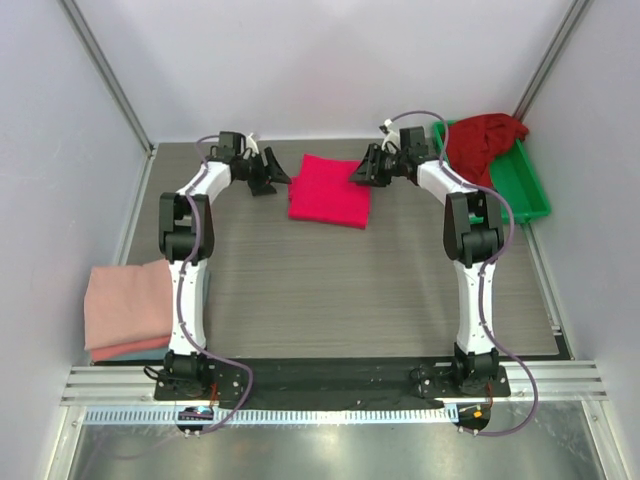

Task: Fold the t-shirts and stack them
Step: Neatly place the folded tshirt to the corner

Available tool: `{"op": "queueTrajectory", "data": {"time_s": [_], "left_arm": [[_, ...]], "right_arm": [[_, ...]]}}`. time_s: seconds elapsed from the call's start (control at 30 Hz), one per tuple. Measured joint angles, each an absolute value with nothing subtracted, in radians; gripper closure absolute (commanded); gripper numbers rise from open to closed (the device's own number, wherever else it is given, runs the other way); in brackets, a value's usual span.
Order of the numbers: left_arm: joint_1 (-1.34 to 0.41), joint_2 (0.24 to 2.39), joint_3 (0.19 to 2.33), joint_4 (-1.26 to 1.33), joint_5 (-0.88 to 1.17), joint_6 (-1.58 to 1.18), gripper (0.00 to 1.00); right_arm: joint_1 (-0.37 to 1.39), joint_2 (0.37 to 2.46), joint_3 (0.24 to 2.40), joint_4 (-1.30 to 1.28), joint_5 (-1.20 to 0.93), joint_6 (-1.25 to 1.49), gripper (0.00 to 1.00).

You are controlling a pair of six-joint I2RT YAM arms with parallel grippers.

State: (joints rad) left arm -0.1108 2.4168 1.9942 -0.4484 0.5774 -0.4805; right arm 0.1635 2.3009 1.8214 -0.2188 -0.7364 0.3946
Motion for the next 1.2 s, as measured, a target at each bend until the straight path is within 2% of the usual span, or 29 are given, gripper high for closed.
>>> {"op": "queueTrajectory", "data": {"time_s": [0.27, 0.47, 1.2], "left_arm": [[-0.093, 2.579, 2.101, -0.241, 0.81, -0.657, 0.34], [-0.126, 2.651, 2.159, -0.145, 0.891, -0.716, 0.39], [-0.215, 2.633, 2.07, -0.094, 0.971, -0.734, 0.47]], "right_arm": [[0.174, 2.41, 1.877, -0.285, -0.686, 0.318, 0.53], [0.174, 2.442, 1.959, -0.344, -0.663, 0.265, 0.53], [0.173, 2.466, 2.007, -0.371, -0.652, 0.237, 0.53]]}}
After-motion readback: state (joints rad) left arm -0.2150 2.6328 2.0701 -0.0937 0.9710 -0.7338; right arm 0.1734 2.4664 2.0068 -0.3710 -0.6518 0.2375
